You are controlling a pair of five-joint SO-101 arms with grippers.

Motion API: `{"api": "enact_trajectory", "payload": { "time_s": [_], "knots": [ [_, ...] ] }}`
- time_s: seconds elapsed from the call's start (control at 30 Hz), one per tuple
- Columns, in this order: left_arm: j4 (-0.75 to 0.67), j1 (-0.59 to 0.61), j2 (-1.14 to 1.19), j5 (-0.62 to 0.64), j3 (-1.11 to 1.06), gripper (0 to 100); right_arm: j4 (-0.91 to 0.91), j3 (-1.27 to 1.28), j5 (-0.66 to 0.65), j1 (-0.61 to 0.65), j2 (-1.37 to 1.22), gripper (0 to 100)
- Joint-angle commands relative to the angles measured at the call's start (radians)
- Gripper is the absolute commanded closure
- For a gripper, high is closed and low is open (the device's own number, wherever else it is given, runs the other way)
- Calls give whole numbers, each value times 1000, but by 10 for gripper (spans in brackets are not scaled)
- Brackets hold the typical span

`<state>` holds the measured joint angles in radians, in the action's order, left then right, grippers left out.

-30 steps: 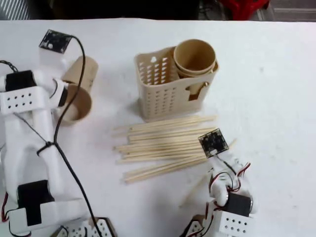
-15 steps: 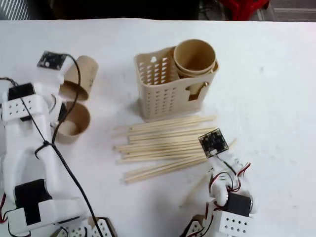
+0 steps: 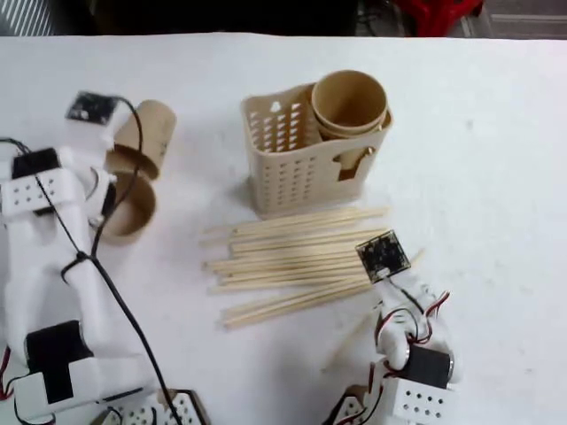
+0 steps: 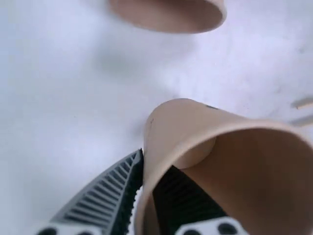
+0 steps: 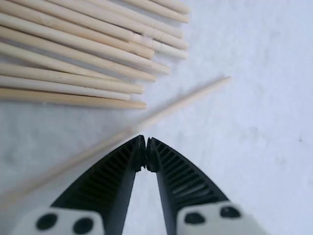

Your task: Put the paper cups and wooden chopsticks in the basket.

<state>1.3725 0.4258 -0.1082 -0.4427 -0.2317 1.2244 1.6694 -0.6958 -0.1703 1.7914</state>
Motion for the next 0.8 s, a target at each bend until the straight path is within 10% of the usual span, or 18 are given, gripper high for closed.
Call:
{"api": "enact_trajectory", "payload": {
  "time_s": [0.0,0.17,0.37,0.77],
  "knots": [
    [169,-35,-15,32,262,980,4,11,-11,-4,8,981],
    [419,-202,-16,135,712,980,2,11,-11,-2,8,981],
    [404,-536,-21,275,1036,980,2,11,-8,-4,8,981],
    [-92,-1009,56,384,848,980,4,11,-11,1,8,981]
  ]
}}
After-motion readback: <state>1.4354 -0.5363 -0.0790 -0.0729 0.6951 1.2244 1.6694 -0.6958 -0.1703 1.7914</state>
